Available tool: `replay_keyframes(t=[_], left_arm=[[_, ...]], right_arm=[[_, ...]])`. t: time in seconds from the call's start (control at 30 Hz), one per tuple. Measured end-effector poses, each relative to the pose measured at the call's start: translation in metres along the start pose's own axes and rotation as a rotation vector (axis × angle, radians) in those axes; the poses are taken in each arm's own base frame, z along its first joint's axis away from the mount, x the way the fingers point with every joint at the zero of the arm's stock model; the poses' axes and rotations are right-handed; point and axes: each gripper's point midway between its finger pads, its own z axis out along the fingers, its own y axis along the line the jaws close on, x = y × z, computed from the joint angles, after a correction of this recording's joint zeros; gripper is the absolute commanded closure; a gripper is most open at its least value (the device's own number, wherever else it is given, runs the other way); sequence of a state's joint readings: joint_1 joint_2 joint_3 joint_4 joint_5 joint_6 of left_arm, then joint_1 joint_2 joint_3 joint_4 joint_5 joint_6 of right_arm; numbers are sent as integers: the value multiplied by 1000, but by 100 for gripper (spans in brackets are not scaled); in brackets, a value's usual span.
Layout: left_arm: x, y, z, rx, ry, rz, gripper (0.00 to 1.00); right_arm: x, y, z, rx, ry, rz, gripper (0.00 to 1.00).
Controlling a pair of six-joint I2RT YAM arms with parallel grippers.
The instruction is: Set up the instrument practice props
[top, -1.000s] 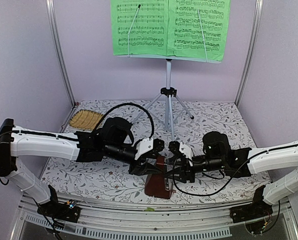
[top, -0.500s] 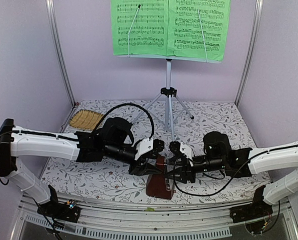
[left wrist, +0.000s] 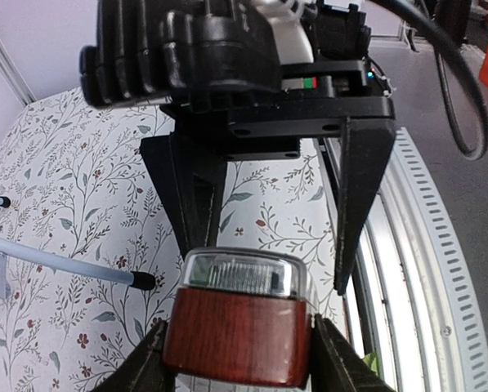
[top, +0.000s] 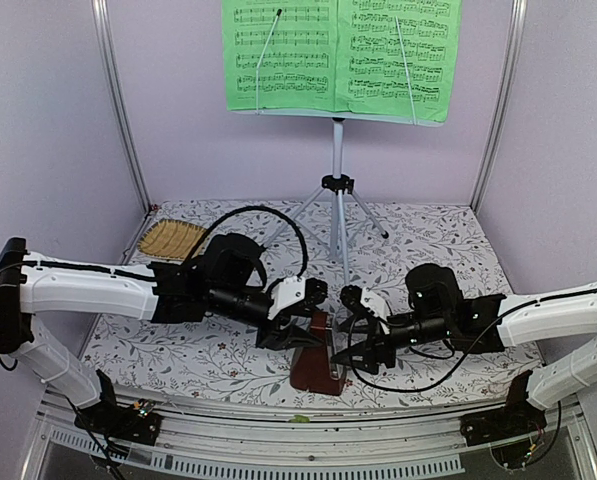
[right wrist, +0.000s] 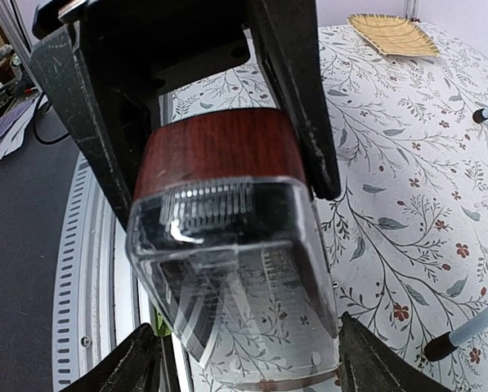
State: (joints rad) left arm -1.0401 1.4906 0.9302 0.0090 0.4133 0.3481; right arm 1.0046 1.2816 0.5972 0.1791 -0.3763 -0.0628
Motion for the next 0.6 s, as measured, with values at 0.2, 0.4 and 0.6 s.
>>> replay_keyframes(t=[0.2, 0.4, 0.6], left_arm=[[0, 0, 0, 0, 0, 0, 98], [0, 0, 0, -1, 1, 0, 99], [1, 2, -1, -7, 4, 0, 99]], right_arm=[[-11, -1, 0, 2, -15, -10, 23], [-18, -3, 6, 2, -18, -23, 51], [-19, -3, 6, 4, -22, -41, 66]])
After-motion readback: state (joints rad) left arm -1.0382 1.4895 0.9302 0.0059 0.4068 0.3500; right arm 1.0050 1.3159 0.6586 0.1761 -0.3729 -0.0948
